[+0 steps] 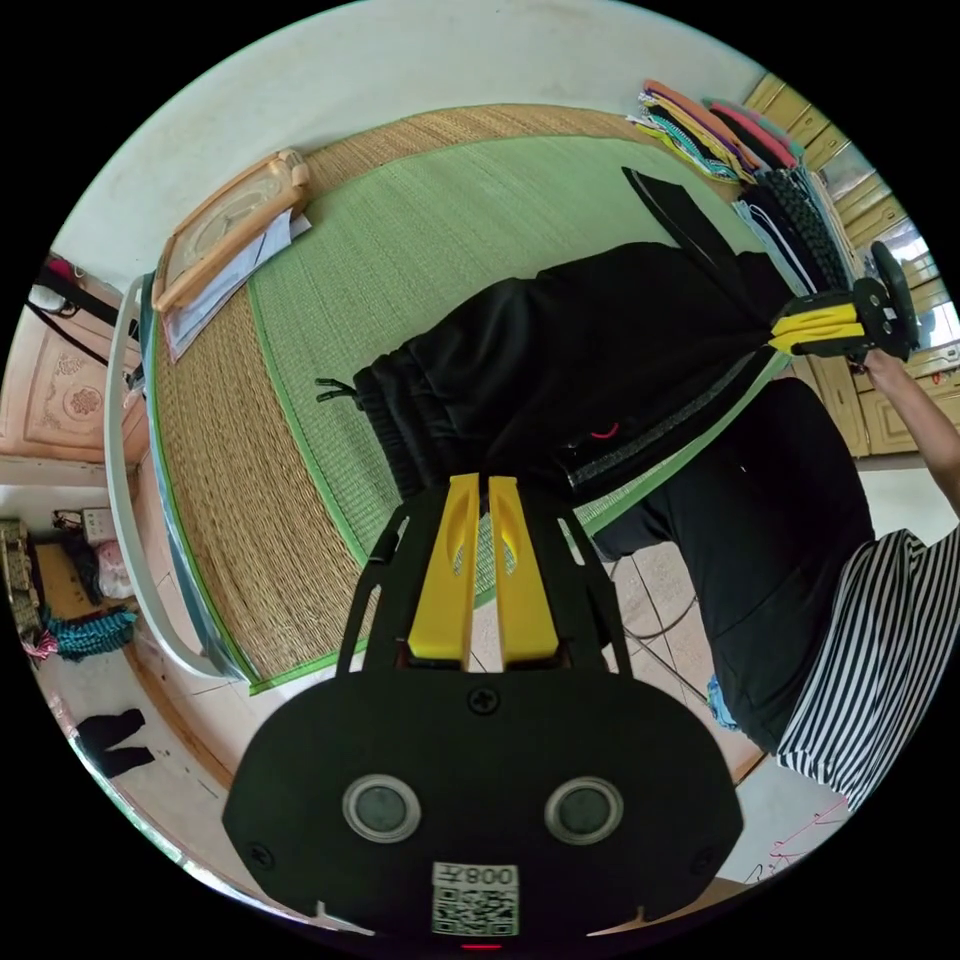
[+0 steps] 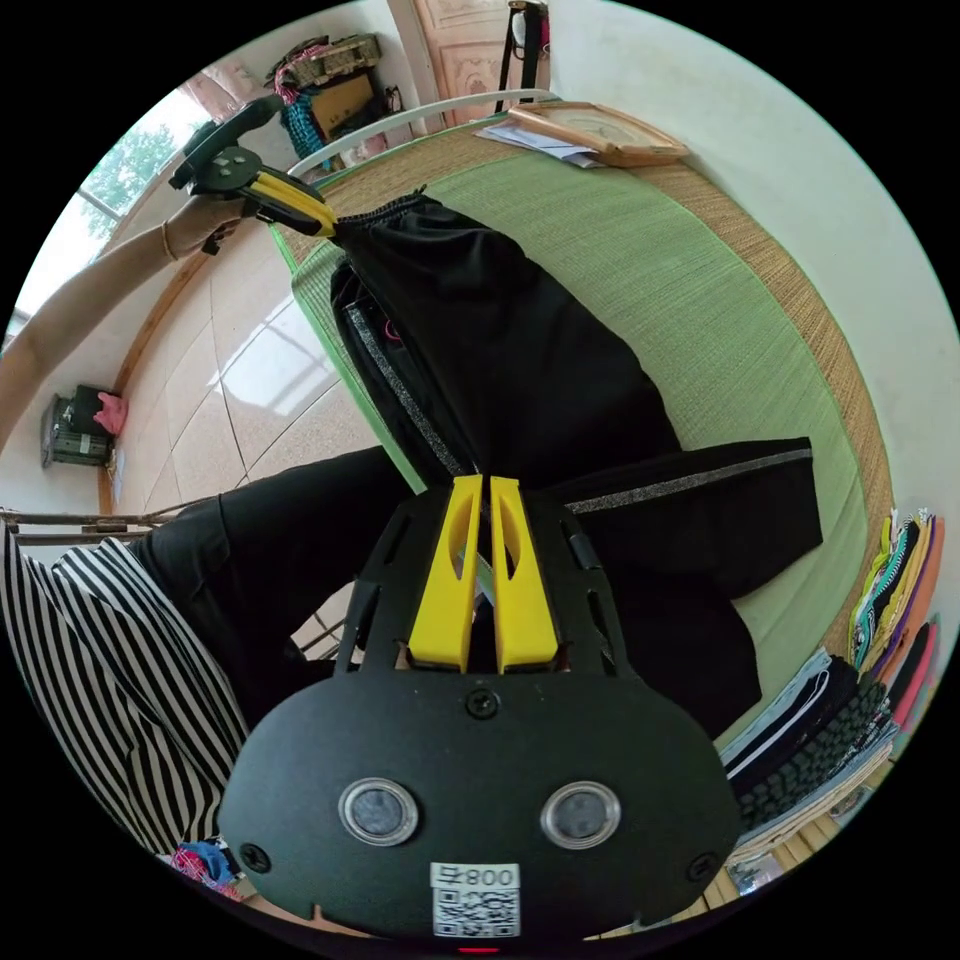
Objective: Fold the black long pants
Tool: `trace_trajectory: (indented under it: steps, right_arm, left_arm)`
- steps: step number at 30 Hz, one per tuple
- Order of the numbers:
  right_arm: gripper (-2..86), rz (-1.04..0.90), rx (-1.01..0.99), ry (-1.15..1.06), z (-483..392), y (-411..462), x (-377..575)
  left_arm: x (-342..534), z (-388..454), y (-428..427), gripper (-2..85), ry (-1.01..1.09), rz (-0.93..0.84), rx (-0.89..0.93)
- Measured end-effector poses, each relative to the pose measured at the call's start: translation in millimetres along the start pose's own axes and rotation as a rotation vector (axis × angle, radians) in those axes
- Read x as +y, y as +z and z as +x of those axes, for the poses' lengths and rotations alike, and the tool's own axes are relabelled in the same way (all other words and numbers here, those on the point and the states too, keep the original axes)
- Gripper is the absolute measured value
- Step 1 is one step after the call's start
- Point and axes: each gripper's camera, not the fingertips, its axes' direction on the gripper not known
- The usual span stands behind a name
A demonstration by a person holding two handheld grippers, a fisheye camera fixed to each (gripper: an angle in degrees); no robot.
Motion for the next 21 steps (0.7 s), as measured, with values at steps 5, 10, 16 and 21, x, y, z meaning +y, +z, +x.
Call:
trace_trajectory:
  steps: [5,10,16,21]
  right_arm:
    - [1.2,-0.040,-0.033,-0.003,-8.2,2.8,10.6]
    - [1.3,-0.077,-0.049,-0.010,-12.8,3.7,21.2]
    - [1.5,-0.071,-0.080,-0.015,-17.7,-9.4,44.7]
    - [1.7,-0.062,-0.112,-0.001,-16.2,-18.5,67.5]
  left_arm:
    - [-3.2,11.3,27.7,2.0,0.021,-0.054,-0.009]
    - [-5.3,20.4,51.4,2.1,0.021,-0.077,-0.007]
    - [-6.7,29.6,77.9,2.1,0.022,-0.090,-0.005]
    - [-5.8,37.8,102.8,2.1,0.019,-0.099,-0.003]
